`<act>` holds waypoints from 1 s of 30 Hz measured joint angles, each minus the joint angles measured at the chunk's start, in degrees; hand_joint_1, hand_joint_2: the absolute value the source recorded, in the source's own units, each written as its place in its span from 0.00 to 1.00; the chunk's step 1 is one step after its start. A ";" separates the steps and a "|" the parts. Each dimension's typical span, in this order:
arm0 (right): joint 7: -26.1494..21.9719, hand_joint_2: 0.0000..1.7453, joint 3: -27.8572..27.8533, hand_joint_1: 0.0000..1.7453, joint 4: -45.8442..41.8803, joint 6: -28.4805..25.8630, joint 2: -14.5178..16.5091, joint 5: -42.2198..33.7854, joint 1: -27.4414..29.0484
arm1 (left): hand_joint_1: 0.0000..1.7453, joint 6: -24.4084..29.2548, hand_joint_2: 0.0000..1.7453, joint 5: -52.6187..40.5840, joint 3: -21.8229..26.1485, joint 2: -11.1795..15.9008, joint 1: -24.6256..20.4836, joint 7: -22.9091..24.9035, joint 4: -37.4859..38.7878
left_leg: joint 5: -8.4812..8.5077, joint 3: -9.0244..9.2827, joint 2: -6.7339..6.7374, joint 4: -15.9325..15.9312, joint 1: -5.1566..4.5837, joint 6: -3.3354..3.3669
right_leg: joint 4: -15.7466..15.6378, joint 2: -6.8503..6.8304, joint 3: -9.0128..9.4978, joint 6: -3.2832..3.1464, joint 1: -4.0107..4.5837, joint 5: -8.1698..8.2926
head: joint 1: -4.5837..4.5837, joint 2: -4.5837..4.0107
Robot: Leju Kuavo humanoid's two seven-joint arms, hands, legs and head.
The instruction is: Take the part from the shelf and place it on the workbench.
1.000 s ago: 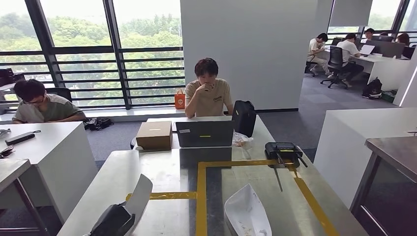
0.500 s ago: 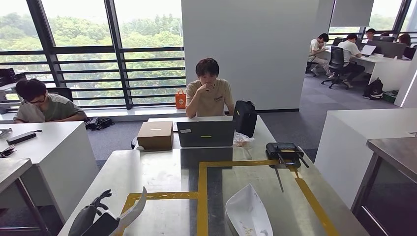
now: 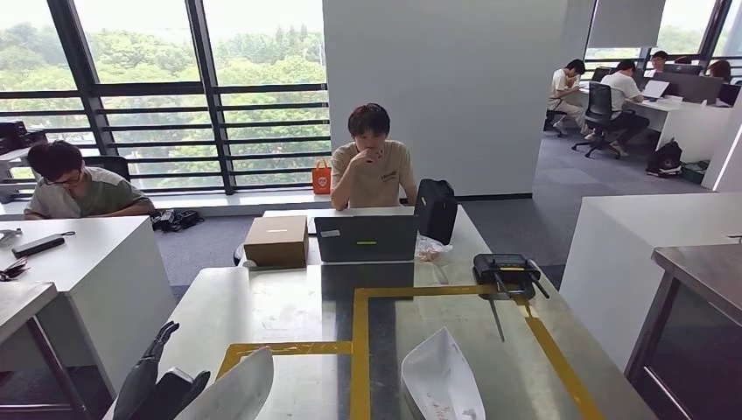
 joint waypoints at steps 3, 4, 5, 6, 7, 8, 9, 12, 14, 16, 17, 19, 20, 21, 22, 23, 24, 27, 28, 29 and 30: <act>-0.15 0.00 0.00 0.00 0.00 0.05 0.22 0.30 0.01 | 0.00 0.19 0.00 1.49 1.09 0.23 0.57 -1.03 -1.23 | 0.18 0.03 -0.01 -0.06 -0.17 0.46 | -0.16 0.00 0.10 0.35 -0.10 0.22 | 0.00 0.00; -0.17 0.00 0.00 0.00 0.00 0.06 0.28 0.34 0.01 | 0.00 0.37 0.00 1.89 1.43 0.33 0.80 -1.31 -1.85 | 0.56 0.20 0.05 -0.46 0.04 0.58 | -0.18 -0.01 0.14 0.54 -0.12 0.21 | 0.00 0.00; -0.17 0.00 0.00 0.00 0.00 0.06 0.31 0.37 0.01 | 0.00 0.65 0.00 2.19 1.74 0.40 1.00 -1.54 -2.53 | 1.01 0.38 0.11 -0.97 0.27 0.77 | 0.18 -0.02 0.02 0.77 -0.05 -0.22 | 0.00 0.00; -0.17 0.00 0.00 0.00 0.00 0.06 0.32 0.37 0.01 | 0.00 1.00 0.00 2.38 2.01 0.45 1.21 -1.71 -3.23 | 1.42 0.50 0.19 -1.50 0.54 0.97 | 1.44 -0.04 -0.49 1.02 0.00 -1.37 | 0.01 0.00; -0.16 0.00 0.00 0.00 0.00 0.06 0.32 0.38 0.01 | 0.00 1.44 0.00 2.44 2.23 0.47 1.47 -1.85 -3.97 | 1.73 0.53 0.30 -1.84 0.82 1.09 | 3.83 -0.07 -1.47 1.27 -0.05 -3.12 | 0.02 0.00; -0.13 0.00 0.00 0.00 0.00 0.06 0.32 0.38 0.03 | 0.00 1.94 0.00 2.38 2.42 0.50 1.81 -1.95 -4.66 | 1.85 0.39 0.37 -1.91 0.87 1.21 | 7.27 -0.08 -2.87 1.57 -0.18 -5.23 | 0.04 0.00; -0.06 0.00 0.00 0.00 0.01 0.05 0.32 0.38 0.06 | 0.00 2.47 0.00 2.22 2.57 0.55 2.27 -2.04 -5.35 | 1.92 0.19 0.45 -1.83 0.93 1.21 | 11.04 -0.11 -4.36 1.86 -0.45 -7.08 | 0.05 0.00; 0.08 0.00 0.00 0.00 0.02 0.02 0.31 0.37 0.21 | 0.00 3.84 0.00 1.47 2.80 0.66 3.66 -2.13 -7.32 | 2.11 -0.59 0.52 -1.27 1.42 0.74 | 13.59 -0.25 -4.52 2.88 -1.37 -7.09 | 0.04 0.00; -0.08 0.00 0.00 0.00 0.02 0.04 0.32 0.36 0.13 | 0.00 4.38 0.00 0.98 2.83 0.74 4.07 -2.08 -8.70 | 2.16 -1.28 0.42 -0.50 1.99 -0.04 | 6.30 -0.39 -0.26 3.61 -1.92 -4.38 | 0.05 0.00; -0.39 0.00 0.00 0.00 0.03 0.22 0.44 0.34 0.03 | 0.00 4.71 0.00 0.69 2.86 0.96 4.24 -1.99 -10.13 | 2.19 -1.83 0.29 0.22 2.12 -1.12 | 1.61 -0.15 2.33 3.43 -1.98 -2.89 | 0.08 0.00; -0.51 0.00 -0.01 0.00 0.04 0.34 0.50 0.34 -0.02 | 0.00 4.81 0.00 0.61 2.87 1.08 4.29 -1.97 -10.73 | 2.30 -1.98 0.21 0.37 2.02 -1.64 | 1.26 0.00 2.39 2.94 -1.88 -2.94 | 0.06 0.00; -0.60 0.00 -0.02 0.00 0.04 0.58 0.54 0.33 0.00 | 0.00 4.91 0.00 0.37 2.89 1.27 4.43 -1.88 -11.62 | 2.78 -2.19 0.11 0.24 1.99 -2.58 | 1.43 0.09 1.85 1.59 -1.77 -2.58 | -0.02 0.00; -0.60 0.00 -0.02 0.00 0.04 0.65 0.53 0.33 -0.01 | 0.00 4.95 0.00 0.24 2.89 1.40 4.56 -1.82 -11.96 | 2.61 -2.47 0.10 0.34 2.12 -2.92 | 1.35 -0.03 1.56 0.95 -1.78 -2.28 | -0.07 0.00; -0.61 0.00 -0.02 0.00 0.04 0.70 0.54 0.33 0.01 | 0.00 4.98 0.00 0.13 2.89 1.54 4.73 -1.74 -12.26 | 1.65 -2.97 0.12 1.15 2.22 -3.14 | 1.16 -0.12 1.22 0.36 -1.77 -1.84 | -0.10 0.00; -0.61 0.00 -0.02 0.00 0.04 0.72 0.54 0.33 0.02 | 0.00 5.03 0.00 0.04 2.89 1.65 4.91 -1.67 -12.52 | -0.18 -3.80 0.12 3.08 2.25 -3.22 | 0.98 -0.21 0.80 -0.15 -1.74 -1.34 | -0.13 0.00; -0.61 0.00 -0.02 0.00 0.04 0.72 0.54 0.33 0.03 | 0.00 5.09 0.00 -0.03 2.89 1.73 5.08 -1.56 -12.80 | -2.76 -4.90 0.13 6.21 2.20 -3.22 | 0.93 -0.26 0.29 -0.49 -1.62 -0.87 | -0.15 0.00; -0.61 0.00 -0.02 0.00 0.04 0.72 0.54 0.33 0.04 | 0.00 5.14 0.00 -0.08 2.89 1.77 5.28 -1.41 -13.08 | -5.38 -6.09 0.12 10.11 2.10 -3.20 | 0.92 -0.26 -0.32 -0.71 -1.44 -0.39 | -0.16 0.00; -0.62 0.00 -0.02 0.00 0.04 0.73 0.54 0.35 0.07 | 0.00 5.24 0.00 -0.20 2.89 1.90 6.21 -0.86 -14.01 | -7.88 -6.35 0.10 16.28 1.73 -2.74 | 0.97 -0.28 -2.22 -1.01 -0.80 1.09 | -0.16 0.00; -0.62 0.00 -0.02 0.00 0.04 0.74 0.54 0.36 0.08 | 0.00 5.26 0.00 -0.26 2.89 1.95 6.49 -0.71 -14.33 | -6.83 -4.67 0.10 14.71 1.56 -2.38 | 0.98 -0.27 -2.78 -1.01 -0.63 1.55 | -0.17 0.00; -0.62 0.00 -0.02 0.00 0.04 0.74 0.56 0.36 0.08 | 0.00 5.29 0.00 -0.33 2.89 2.02 6.64 -0.59 -14.69 | -5.52 -1.91 0.07 11.20 1.33 -1.87 | 0.99 -0.26 -3.31 -0.95 -0.49 2.06 | -0.17 0.00; -0.62 0.00 -0.02 0.00 0.04 0.74 0.61 0.36 0.07 | 0.00 5.32 0.00 -0.39 2.90 2.10 6.69 -0.49 -15.08 | -4.82 0.80 0.05 7.37 1.10 -1.37 | 1.01 -0.26 -3.71 -0.88 -0.42 2.48 | -0.16 0.00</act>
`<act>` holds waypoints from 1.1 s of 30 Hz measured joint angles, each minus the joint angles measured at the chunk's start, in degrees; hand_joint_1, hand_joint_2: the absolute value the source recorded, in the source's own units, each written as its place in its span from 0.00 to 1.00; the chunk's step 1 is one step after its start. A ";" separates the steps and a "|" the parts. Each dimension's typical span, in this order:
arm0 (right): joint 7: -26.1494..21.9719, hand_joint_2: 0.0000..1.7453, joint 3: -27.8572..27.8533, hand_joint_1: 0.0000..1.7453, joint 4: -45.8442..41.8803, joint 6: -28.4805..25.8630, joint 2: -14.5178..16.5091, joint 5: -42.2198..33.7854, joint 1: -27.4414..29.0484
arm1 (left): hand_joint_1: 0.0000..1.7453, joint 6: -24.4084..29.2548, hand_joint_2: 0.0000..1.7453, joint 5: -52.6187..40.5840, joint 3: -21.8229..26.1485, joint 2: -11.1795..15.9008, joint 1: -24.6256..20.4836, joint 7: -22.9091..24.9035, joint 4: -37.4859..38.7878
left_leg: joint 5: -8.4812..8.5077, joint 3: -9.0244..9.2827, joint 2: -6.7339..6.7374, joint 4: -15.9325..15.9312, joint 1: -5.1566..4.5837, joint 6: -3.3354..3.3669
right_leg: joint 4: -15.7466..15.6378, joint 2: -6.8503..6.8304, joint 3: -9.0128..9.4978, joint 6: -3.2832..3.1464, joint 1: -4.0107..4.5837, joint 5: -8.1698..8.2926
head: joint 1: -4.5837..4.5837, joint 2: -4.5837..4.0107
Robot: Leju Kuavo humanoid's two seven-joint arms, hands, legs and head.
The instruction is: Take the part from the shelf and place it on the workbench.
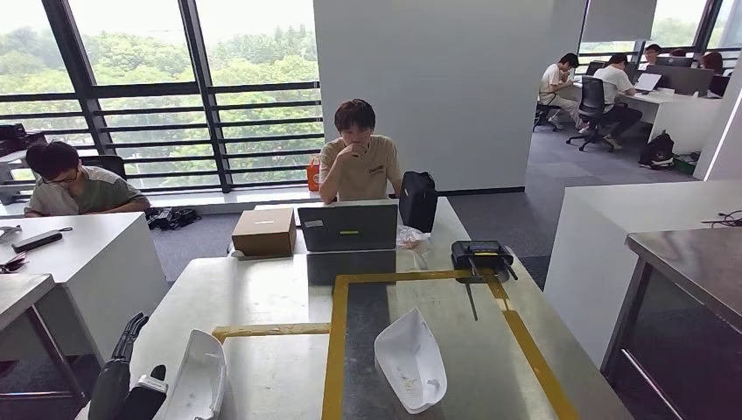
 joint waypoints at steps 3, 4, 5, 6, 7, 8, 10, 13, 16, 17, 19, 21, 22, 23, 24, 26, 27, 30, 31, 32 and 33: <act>-0.01 0.00 0.00 0.00 0.00 0.00 0.10 0.00 -0.04 | 0.00 0.03 0.00 -0.07 0.01 0.16 -0.05 0.07 -0.58 | -0.21 4.01 -0.02 -6.00 -0.39 0.79 | 0.05 -0.02 -0.42 0.14 0.02 0.59 | 0.01 0.00; -0.02 0.00 0.00 0.00 0.00 0.00 0.11 0.00 -0.04 | 0.00 0.03 0.00 -0.07 0.02 0.17 -0.06 0.08 -0.62 | -0.40 4.12 -0.02 -6.22 -0.40 0.83 | 0.04 -0.02 -0.43 0.16 0.02 0.63 | 0.01 0.00; -0.01 0.00 0.00 0.00 0.02 0.00 0.15 0.01 0.02 | 0.00 0.04 0.00 -0.20 0.04 0.31 0.00 0.09 -0.89 | 0.11 3.99 0.05 -6.81 -0.48 1.15 | -0.38 0.01 -0.42 0.73 -0.06 1.26 | 0.00 0.00; -0.02 0.00 0.00 0.00 0.03 0.00 0.19 0.01 0.07 | 0.00 0.05 0.00 -0.33 0.07 0.44 0.04 0.09 -1.19 | 0.86 3.80 0.12 -7.47 -0.56 1.55 | -0.48 0.02 -0.60 1.36 -0.14 1.29 | 0.01 0.00; -0.03 0.00 0.00 0.00 0.04 0.00 0.23 0.01 0.14 | 0.00 0.07 0.00 -0.45 0.10 0.59 0.10 0.08 -1.50 | 1.91 3.36 0.20 -8.02 -0.62 2.04 | 0.10 0.02 -1.00 2.07 -0.22 0.37 | 0.04 0.00; -0.04 0.00 -0.01 0.00 0.06 0.00 0.26 0.01 0.20 | 0.00 0.08 0.00 -0.58 0.12 0.73 0.17 0.02 -1.78 | 3.23 2.63 0.29 -8.46 -0.68 2.53 | 1.72 0.02 -1.68 2.86 -0.32 -1.49 | 0.07 0.00; -0.09 0.00 -0.01 0.00 0.07 0.00 0.26 0.00 0.21 | 0.00 0.07 0.00 -0.57 0.12 0.75 0.27 -0.14 -1.81 | 4.72 1.04 0.35 -8.49 -0.69 2.89 | 8.65 -0.03 -3.53 3.44 -0.38 -7.37 | 0.15 0.00; -0.14 0.00 -0.02 0.00 0.07 0.00 0.26 0.00 0.21 | 0.00 0.09 0.00 -0.59 0.12 0.79 0.39 -0.37 -1.63 | 6.49 -1.60 0.41 -8.09 -0.74 2.76 | 14.38 -0.04 -2.84 3.71 -0.39 -8.67 | 0.18 0.00; -0.29 0.00 -0.03 0.00 0.05 0.00 0.20 -0.01 0.01 | 0.00 0.18 0.00 -0.64 0.10 0.81 0.33 -0.57 -1.52 | 7.81 -3.62 0.46 -7.43 -0.79 2.27 | 4.60 -0.08 5.52 2.80 -0.06 -6.52 | 0.21 0.00; -0.40 0.00 -0.04 0.00 0.05 -0.01 0.15 -0.03 -0.06 | 0.00 0.23 0.00 -0.67 0.10 0.83 0.28 -0.60 -1.50 | 8.17 -3.90 0.51 -7.31 -0.79 2.00 | 1.40 -0.10 7.77 2.35 0.17 -6.57 | 0.17 0.00; -0.58 0.00 -0.06 0.00 0.04 -0.01 0.08 -0.07 -0.12 | 0.00 0.40 0.00 -0.72 0.08 0.80 0.14 -0.67 -1.41 | 8.89 -4.01 0.61 -7.37 -0.70 1.30 | -1.39 -0.09 9.18 1.49 0.52 -7.05 | 0.10 0.00; -0.73 0.00 -0.11 0.00 0.07 -0.04 0.11 -0.14 -0.10 | 0.00 0.60 0.00 -0.69 0.05 0.76 0.00 -0.71 -1.24 | 9.19 -4.17 0.54 -7.51 -0.60 0.49 | -1.83 -0.12 8.63 0.71 0.44 -6.05 | 0.08 0.00; -0.79 0.00 -0.15 0.00 0.08 -0.07 0.13 -0.20 -0.10 | 0.00 0.66 0.00 -0.62 0.05 0.78 -0.05 -0.72 -1.14 | 8.33 -4.58 0.44 -7.06 -0.56 0.15 | -2.04 -0.18 8.27 0.31 0.31 -5.38 | 0.05 0.01; -0.85 0.00 -0.20 0.00 0.10 -0.09 0.15 -0.26 -0.10 | 0.00 0.72 0.00 -0.53 0.05 0.82 -0.14 -0.75 -1.03 | 6.42 -5.23 0.32 -5.62 -0.52 -0.17 | -2.27 -0.25 7.77 -0.03 0.14 -4.63 | 0.01 0.01; -0.89 0.00 -0.26 0.00 0.11 -0.10 0.18 -0.33 -0.11 | 0.00 0.79 0.00 -0.37 0.06 0.85 -0.23 -0.78 -0.92 | 3.68 -6.04 0.21 -3.09 -0.39 -0.43 | -2.35 -0.30 7.17 -0.23 0.03 -3.93 | -0.04 0.01; -0.91 0.00 -0.39 0.00 0.11 -0.11 0.19 -0.46 -0.05 | 0.00 1.03 0.00 0.14 0.06 0.90 -0.29 -0.86 -0.78 | -1.12 -7.55 0.18 3.73 -0.26 -0.90 | -2.32 -0.30 5.63 -0.36 -0.01 -2.66 | -0.16 0.00; -0.89 0.00 -0.45 0.00 0.11 -0.17 0.19 -0.52 -0.01 | 0.00 1.21 0.00 0.50 0.08 0.94 -0.23 -0.88 -0.75 | -1.89 -7.70 0.18 6.41 -0.20 -1.07 | -2.28 -0.31 4.78 -0.30 -0.02 -2.01 | -0.19 0.00; -0.75 0.00 -0.54 0.00 0.11 -0.47 0.22 -0.61 0.07 | 0.00 1.78 0.00 1.50 0.38 1.37 0.09 -0.90 -1.10 | 1.37 -3.05 0.18 4.04 -0.05 -1.21 | -1.99 -0.30 2.23 0.09 -0.13 -0.17 | -0.23 0.00; -0.68 0.00 -0.55 0.00 0.11 -0.56 0.23 -0.61 0.09 | 0.00 2.01 0.00 1.69 0.61 1.58 0.18 -0.91 -1.44 | 1.77 -0.14 0.16 0.09 -0.04 -1.16 | -1.81 -0.27 1.57 0.34 -0.13 0.34 | -0.25 0.00; -0.61 0.00 -0.57 0.00 0.11 -0.66 0.24 -0.60 0.12 | 0.00 2.25 0.00 1.81 0.88 1.80 0.39 -0.98 -1.90 | 1.65 2.48 0.05 -3.55 -0.16 -0.90 | -1.68 -0.24 1.12 0.68 -0.11 0.83 | -0.24 0.00; -0.56 0.00 -0.58 0.00 0.11 -0.74 0.25 -0.60 0.15 | 0.00 2.49 0.00 1.84 1.20 2.01 0.69 -1.07 -2.37 | 1.12 4.15 -0.07 -6.30 -0.29 -0.57 | -1.62 -0.20 0.92 1.05 -0.09 1.30 | -0.24 0.00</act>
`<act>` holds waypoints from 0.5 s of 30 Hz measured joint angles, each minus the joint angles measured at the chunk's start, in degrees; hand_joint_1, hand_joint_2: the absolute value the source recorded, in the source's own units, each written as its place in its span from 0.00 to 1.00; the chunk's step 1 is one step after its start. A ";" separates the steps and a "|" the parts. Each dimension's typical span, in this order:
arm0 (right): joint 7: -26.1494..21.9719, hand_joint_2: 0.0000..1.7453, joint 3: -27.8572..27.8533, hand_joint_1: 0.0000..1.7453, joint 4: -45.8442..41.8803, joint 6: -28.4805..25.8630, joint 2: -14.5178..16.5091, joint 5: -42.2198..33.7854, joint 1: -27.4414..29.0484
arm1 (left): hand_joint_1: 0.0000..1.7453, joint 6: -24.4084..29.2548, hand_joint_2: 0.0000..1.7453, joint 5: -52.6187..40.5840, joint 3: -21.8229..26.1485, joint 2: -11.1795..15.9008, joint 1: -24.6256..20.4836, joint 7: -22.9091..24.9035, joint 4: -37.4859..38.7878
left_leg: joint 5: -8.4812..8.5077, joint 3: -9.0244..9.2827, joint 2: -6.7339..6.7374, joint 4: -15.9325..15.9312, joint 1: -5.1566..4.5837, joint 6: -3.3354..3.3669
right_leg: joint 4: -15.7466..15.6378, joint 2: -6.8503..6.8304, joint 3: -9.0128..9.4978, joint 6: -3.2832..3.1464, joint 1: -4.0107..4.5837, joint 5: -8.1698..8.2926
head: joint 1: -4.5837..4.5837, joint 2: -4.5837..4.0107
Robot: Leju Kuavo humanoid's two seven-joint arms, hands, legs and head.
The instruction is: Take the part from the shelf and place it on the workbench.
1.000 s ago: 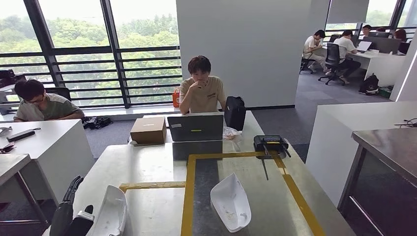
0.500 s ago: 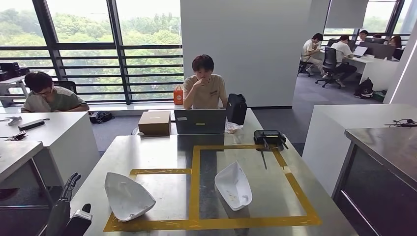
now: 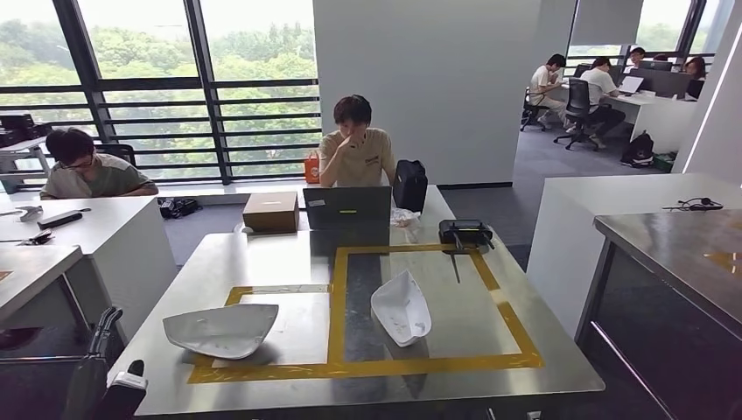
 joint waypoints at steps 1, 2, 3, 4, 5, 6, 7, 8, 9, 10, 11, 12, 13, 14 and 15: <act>0.05 0.00 -0.01 0.00 0.00 -0.07 0.01 0.01 0.04 | 0.00 0.19 0.00 0.02 0.32 0.21 0.38 -0.08 -0.41 | -0.58 0.67 -0.12 -1.41 -0.21 0.43 | -0.06 0.04 -0.06 0.40 0.00 0.51 | 0.02 0.00; 0.12 0.00 -0.01 0.00 0.01 -0.11 0.02 0.01 0.09 | 0.00 0.33 0.00 0.02 0.59 0.38 0.85 -0.16 -0.75 | -0.34 0.55 -0.22 -1.64 -0.36 0.98 | -0.23 0.07 -0.05 0.82 -0.01 1.03 | 0.04 0.00; 0.20 0.00 -0.01 0.00 0.03 -0.14 0.03 0.01 0.15 | 0.00 0.55 0.00 0.01 0.79 0.51 1.21 -0.17 -1.00 | 0.09 0.09 -0.16 -1.72 -0.32 1.49 | -0.29 0.10 -0.13 1.21 -0.12 1.28 | 0.03 0.00; 0.30 0.00 -0.02 0.00 0.06 -0.16 0.03 0.03 0.21 | 0.00 0.91 0.00 -0.03 0.97 0.57 1.53 -0.13 -1.24 | 0.65 -0.32 -0.07 -1.70 -0.28 2.05 | 0.11 0.11 -0.47 1.56 -0.20 0.64 | 0.05 0.00; 0.36 0.00 -0.02 0.00 0.09 -0.20 0.03 0.07 0.29 | 0.00 1.48 0.00 -0.13 1.20 0.62 1.97 -0.09 -1.60 | 1.32 -0.86 0.02 -1.76 -0.18 2.58 | 1.46 0.13 -1.09 1.90 -0.25 -1.14 | 0.09 0.00; 0.39 0.00 -0.03 0.00 0.12 -0.24 0.03 0.14 0.33 | 0.00 2.31 0.00 -0.30 1.65 0.71 2.66 -0.03 -2.20 | 2.04 -1.52 0.13 -1.81 -0.14 2.97 | 4.00 0.12 -1.99 2.14 -0.34 -3.92 | 0.14 0.00; 0.35 0.00 -0.03 0.00 0.13 -0.28 0.03 0.25 0.34 | 0.00 3.28 0.00 -0.51 2.40 0.84 3.84 0.03 -3.11 | 2.76 -2.28 0.22 -1.79 -0.20 3.19 | 7.57 0.13 -3.04 2.34 -0.32 -7.15 | 0.21 0.00; 0.27 0.00 -0.03 0.00 0.13 -0.31 0.03 0.38 0.35 | 0.00 4.29 0.00 -0.76 3.40 1.00 5.46 0.08 -4.30 | 3.46 -3.14 0.36 -1.74 -0.29 3.30 | 11.49 0.13 -3.95 2.48 -0.32 -9.77 | 0.25 0.00; 0.15 0.00 -0.03 0.00 0.13 -0.31 0.03 0.52 0.36 | 0.00 5.28 0.00 -1.04 4.71 1.15 7.39 0.19 -5.76 | 4.13 -4.04 0.54 -1.67 -0.39 3.32 | 14.81 0.12 -4.40 2.54 -0.32 -11.14 | 0.26 0.00; -0.02 0.00 -0.03 0.00 0.13 -0.28 -0.01 0.71 0.39 | 0.00 6.09 0.00 -1.24 6.19 1.25 9.54 0.32 -7.43 | 4.75 -4.97 0.70 -1.54 -0.49 3.28 | 16.66 0.12 -4.05 2.50 -0.29 -11.11 | 0.29 0.00; -0.18 0.00 -0.03 0.00 0.13 -0.17 -0.09 0.92 0.42 | 0.00 6.65 0.00 -1.28 7.85 1.34 11.80 0.54 -9.31 | 5.32 -5.87 0.85 -1.39 -0.56 3.21 | 16.51 0.12 -2.70 2.34 -0.23 -10.01 | 0.31 0.00; -0.31 0.00 -0.03 0.00 0.13 -0.04 -0.23 1.19 0.44 | 0.00 6.93 0.00 -0.97 9.74 1.41 14.23 0.82 -11.42 | 5.86 -6.72 0.95 -1.23 -0.63 3.10 | 14.28 0.14 -0.26 2.06 -0.11 -8.56 | 0.36 0.00; -0.39 0.00 -0.03 0.00 0.12 0.11 -0.45 1.48 0.41 | 0.00 6.85 0.00 -0.26 11.80 1.47 16.75 1.14 -13.60 | 6.37 -7.37 1.09 -1.07 -0.66 2.96 | 10.38 0.20 3.03 1.60 0.06 -7.92 | 0.39 0.00; -0.45 0.00 -0.03 0.00 0.11 0.26 -0.71 1.74 0.40 | 0.00 6.52 0.00 0.63 14.02 1.48 19.22 1.47 -15.61 | 6.82 -7.84 1.22 -0.94 -0.73 2.76 | 5.95 0.23 6.30 1.12 0.27 -8.05 | 0.42 0.00; -0.48 0.00 -0.03 0.00 0.11 0.38 -0.91 2.01 0.40 | 0.00 5.96 0.00 1.44 16.23 1.38 21.48 1.72 -17.13 | 7.24 -8.00 1.35 -0.95 -0.74 2.49 | 2.51 0.27 8.71 0.69 0.49 -8.53 | 0.40 0.00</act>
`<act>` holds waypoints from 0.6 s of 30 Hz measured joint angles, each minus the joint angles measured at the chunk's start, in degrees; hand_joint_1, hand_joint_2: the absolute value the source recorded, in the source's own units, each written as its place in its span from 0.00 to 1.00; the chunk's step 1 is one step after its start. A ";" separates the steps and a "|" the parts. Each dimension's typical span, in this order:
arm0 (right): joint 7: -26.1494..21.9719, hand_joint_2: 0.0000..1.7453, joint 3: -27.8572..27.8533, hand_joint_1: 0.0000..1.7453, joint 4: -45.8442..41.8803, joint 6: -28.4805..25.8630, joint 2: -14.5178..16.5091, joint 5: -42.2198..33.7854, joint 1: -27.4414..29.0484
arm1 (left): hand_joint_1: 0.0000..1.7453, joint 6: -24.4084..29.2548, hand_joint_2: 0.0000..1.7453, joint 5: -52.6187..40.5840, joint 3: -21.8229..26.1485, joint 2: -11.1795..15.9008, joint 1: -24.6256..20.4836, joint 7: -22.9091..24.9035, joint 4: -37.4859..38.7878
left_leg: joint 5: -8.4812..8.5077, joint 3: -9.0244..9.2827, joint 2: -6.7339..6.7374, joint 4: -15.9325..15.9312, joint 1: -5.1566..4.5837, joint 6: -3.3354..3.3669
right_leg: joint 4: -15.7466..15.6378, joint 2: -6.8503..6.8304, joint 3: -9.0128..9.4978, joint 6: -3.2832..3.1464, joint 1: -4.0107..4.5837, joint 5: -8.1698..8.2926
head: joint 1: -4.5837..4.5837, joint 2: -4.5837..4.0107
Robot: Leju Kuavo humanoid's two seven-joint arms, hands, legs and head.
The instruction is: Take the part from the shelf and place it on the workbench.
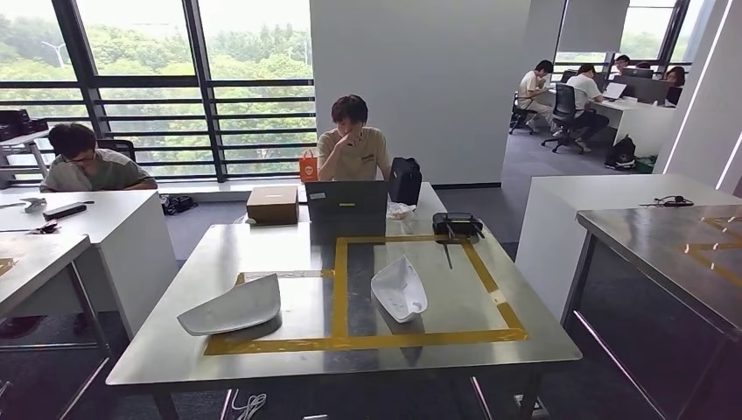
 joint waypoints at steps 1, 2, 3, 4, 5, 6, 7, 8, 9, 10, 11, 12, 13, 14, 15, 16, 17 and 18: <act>-0.03 0.00 0.01 0.00 -0.01 0.13 -0.17 0.22 0.01 | 0.00 -0.76 0.00 0.49 2.09 -0.28 1.92 0.22 -0.89 | 0.43 0.00 0.09 -0.09 0.07 -0.31 | -2.22 0.02 1.34 -0.39 0.17 -0.69 | -0.02 0.00; -0.08 0.00 0.01 0.00 0.00 0.23 -0.29 0.43 0.04 | 0.00 -1.49 0.00 0.56 3.92 -0.68 3.53 0.32 -1.06 | 0.90 0.05 0.10 -0.34 0.13 -0.67 | -3.08 -0.01 1.61 -0.70 0.30 -0.70 | -0.03 0.00; -0.14 0.00 0.02 0.00 0.00 0.31 -0.38 0.62 0.03 | 0.00 -2.11 0.00 0.25 5.58 -1.20 4.90 0.14 -0.45 | 1.37 0.03 0.05 -0.65 0.21 -1.06 | -3.31 -0.07 1.37 -1.06 0.28 -0.12 | -0.05 0.00; -0.28 0.00 0.02 0.00 0.00 0.34 -0.46 0.77 -0.03 | 0.00 -2.51 0.00 -0.29 7.08 -1.77 5.95 -0.23 1.05 | 1.16 -0.14 -0.21 -0.63 0.31 -1.43 | -3.74 -0.22 1.10 -1.45 0.19 0.53 | -0.04 0.00; -0.49 0.00 0.02 0.00 0.00 0.35 -0.56 0.91 -0.13 | 0.00 -2.64 0.00 -0.88 8.50 -2.31 6.63 -0.83 3.60 | -0.08 -0.55 -0.50 0.00 0.37 -1.80 | -4.12 -0.40 0.67 -1.85 0.08 1.38 | -0.07 0.00; -0.72 0.00 0.02 0.00 0.00 0.35 -0.61 1.04 -0.24 | 0.00 -2.62 0.00 -1.44 9.88 -2.82 6.99 -1.54 6.89 | -2.38 -1.15 -0.79 1.64 0.45 -2.17 | -4.44 -0.56 0.07 -2.13 -0.08 2.29 | -0.10 0.00; -0.93 0.00 0.02 0.00 0.00 0.36 -0.65 1.19 -0.35 | 0.00 -2.76 0.00 -1.67 11.23 -3.34 7.10 -1.96 10.90 | -5.50 -1.81 -1.02 4.40 0.59 -2.50 | -4.54 -0.66 -0.73 -2.30 -0.12 3.07 | -0.13 0.00; -1.05 0.00 0.02 0.00 0.00 0.39 -0.68 1.35 -0.43 | 0.00 -3.27 0.00 -1.58 12.55 -3.88 7.08 -1.84 15.21 | -8.34 -2.53 -1.09 7.88 0.70 -2.81 | -4.52 -0.69 -1.66 -2.38 -0.14 3.85 | -0.16 0.00; -1.07 0.00 0.02 0.00 0.00 0.42 -0.70 1.50 -0.45 | 0.00 -4.04 0.00 -1.30 13.83 -4.50 7.10 -1.15 19.50 | -10.01 -2.93 -1.10 11.34 0.82 -3.08 | -4.44 -0.70 -2.68 -2.32 -0.18 4.60 | -0.16 0.00; -1.01 0.00 0.02 0.00 0.00 0.45 -0.70 1.66 -0.46 | 0.00 -5.09 0.00 -0.91 15.06 -5.20 7.19 0.28 23.80 | -10.19 -2.84 -1.10 13.90 0.94 -3.28 | -4.28 -0.71 -3.70 -2.21 -0.22 5.35 | -0.18 0.00; -0.91 0.00 0.03 0.00 0.00 0.46 -0.72 1.84 -0.47 | 0.00 -6.18 0.00 -0.58 16.13 -5.88 7.37 2.21 27.63 | -9.08 -2.02 -1.10 14.89 1.06 -3.43 | -4.02 -0.75 -4.76 -2.03 -0.29 6.03 | -0.18 0.00; -0.77 0.00 0.05 0.00 0.00 0.49 -0.73 2.01 -0.52 | 0.00 -7.31 0.00 -0.17 17.08 -6.56 7.64 4.40 31.06 | -7.38 -0.29 -1.09 14.01 1.21 -3.53 | -3.67 -0.78 -5.81 -1.81 -0.39 6.62 | -0.19 0.00; -0.63 0.00 0.07 0.00 0.00 0.55 -0.76 2.18 -0.62 | 0.00 -8.84 0.00 0.52 17.96 -7.21 7.94 7.04 34.05 | -6.25 2.36 -1.09 11.33 1.38 -3.62 | -3.22 -0.82 -6.79 -1.53 -0.47 7.15 | -0.21 0.00; -0.50 0.00 0.09 0.00 -0.01 0.63 -0.84 2.34 -0.75 | 0.00 -10.84 0.00 1.49 18.88 -7.87 8.23 10.01 36.64 | -6.54 5.54 -1.10 7.24 1.38 -3.68 | -2.70 -0.83 -7.71 -1.16 -0.49 7.60 | -0.26 0.00; -0.35 0.00 0.11 0.00 -0.02 0.81 -0.95 2.50 -0.87 | 0.00 -13.22 0.00 2.46 19.90 -8.62 8.61 13.35 39.03 | -7.44 7.91 -1.16 3.69 1.29 -3.40 | -2.30 -0.85 -8.32 -0.73 -0.48 8.02 | -0.26 0.00; -0.15 0.00 0.13 0.00 -0.03 1.01 -1.09 2.62 -0.98 | 0.00 -15.32 0.00 2.84 20.91 -9.36 9.11 17.29 41.21 | -8.61 9.49 -1.18 1.06 1.14 -2.97 | -2.06 -0.87 -8.67 -0.28 -0.43 8.43 | -0.26 0.00; 0.13 0.00 0.14 0.00 -0.04 1.17 -1.26 2.70 -1.05 | 0.00 -16.78 0.00 2.31 21.67 -10.16 9.74 21.80 43.15 | -9.39 10.01 -1.19 -0.28 0.87 -2.36 | -2.03 -0.88 -8.79 0.17 -0.44 8.87 | -0.26 0.00; 0.47 0.00 0.15 0.00 -0.04 1.29 -1.45 2.68 -1.01 | 0.00 -17.45 0.00 0.95 22.06 -10.94 10.50 26.42 44.88 | -9.16 9.55 -1.15 -0.26 0.75 -1.57 | -2.22 -0.91 -8.80 0.61 -0.53 9.38 | -0.21 0.00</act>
